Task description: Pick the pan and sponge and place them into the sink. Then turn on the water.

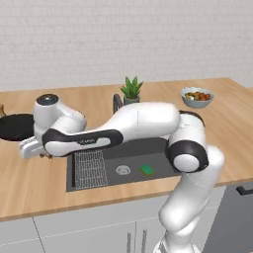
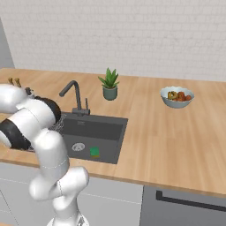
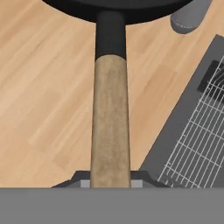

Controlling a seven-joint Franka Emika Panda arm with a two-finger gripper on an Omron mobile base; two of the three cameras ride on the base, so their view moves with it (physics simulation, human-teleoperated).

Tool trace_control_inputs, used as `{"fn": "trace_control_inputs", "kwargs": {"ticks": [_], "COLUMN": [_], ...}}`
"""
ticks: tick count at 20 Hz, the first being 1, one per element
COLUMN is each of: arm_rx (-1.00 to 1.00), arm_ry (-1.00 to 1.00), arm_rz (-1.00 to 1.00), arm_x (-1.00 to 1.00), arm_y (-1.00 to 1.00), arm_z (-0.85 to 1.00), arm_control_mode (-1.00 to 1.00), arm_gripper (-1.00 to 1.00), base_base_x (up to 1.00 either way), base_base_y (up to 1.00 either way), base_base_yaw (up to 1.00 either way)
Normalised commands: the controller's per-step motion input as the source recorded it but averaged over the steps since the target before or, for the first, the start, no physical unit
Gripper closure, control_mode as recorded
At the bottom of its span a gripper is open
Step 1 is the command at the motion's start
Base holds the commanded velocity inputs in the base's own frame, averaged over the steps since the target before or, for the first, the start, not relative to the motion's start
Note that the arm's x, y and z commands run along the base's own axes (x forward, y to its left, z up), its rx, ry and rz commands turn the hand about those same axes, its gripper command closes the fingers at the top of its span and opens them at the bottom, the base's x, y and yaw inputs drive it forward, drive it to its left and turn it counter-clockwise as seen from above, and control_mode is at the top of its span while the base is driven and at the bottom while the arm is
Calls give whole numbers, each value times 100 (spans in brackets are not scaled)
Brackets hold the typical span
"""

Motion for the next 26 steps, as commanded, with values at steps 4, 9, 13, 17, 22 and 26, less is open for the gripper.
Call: {"fn": "trace_control_inputs", "kwargs": {"ticks": [4, 9, 13, 17, 22, 26], "arm_rx": [22, 6, 0, 0, -1, -1], "arm_ry": [-1, 3, 2, 0, 0, 0], "arm_rz": [8, 0, 0, 0, 0, 0], "arm_x": [0, 0, 0, 0, 0, 1], "arm_y": [-95, -85, -61, -46, -46, -50], "arm_z": [37, 49, 72, 77, 53, 39], "arm_control_mode": [-100, -100, -100, -100, -100, -100], "arm_gripper": [100, 100, 100, 100, 100, 100], "base_base_x": [0, 0, 0, 0, 0, 0], "base_base_y": [0, 0, 0, 0, 0, 0], "base_base_yaw": [0, 0, 0, 0, 0, 0]}}
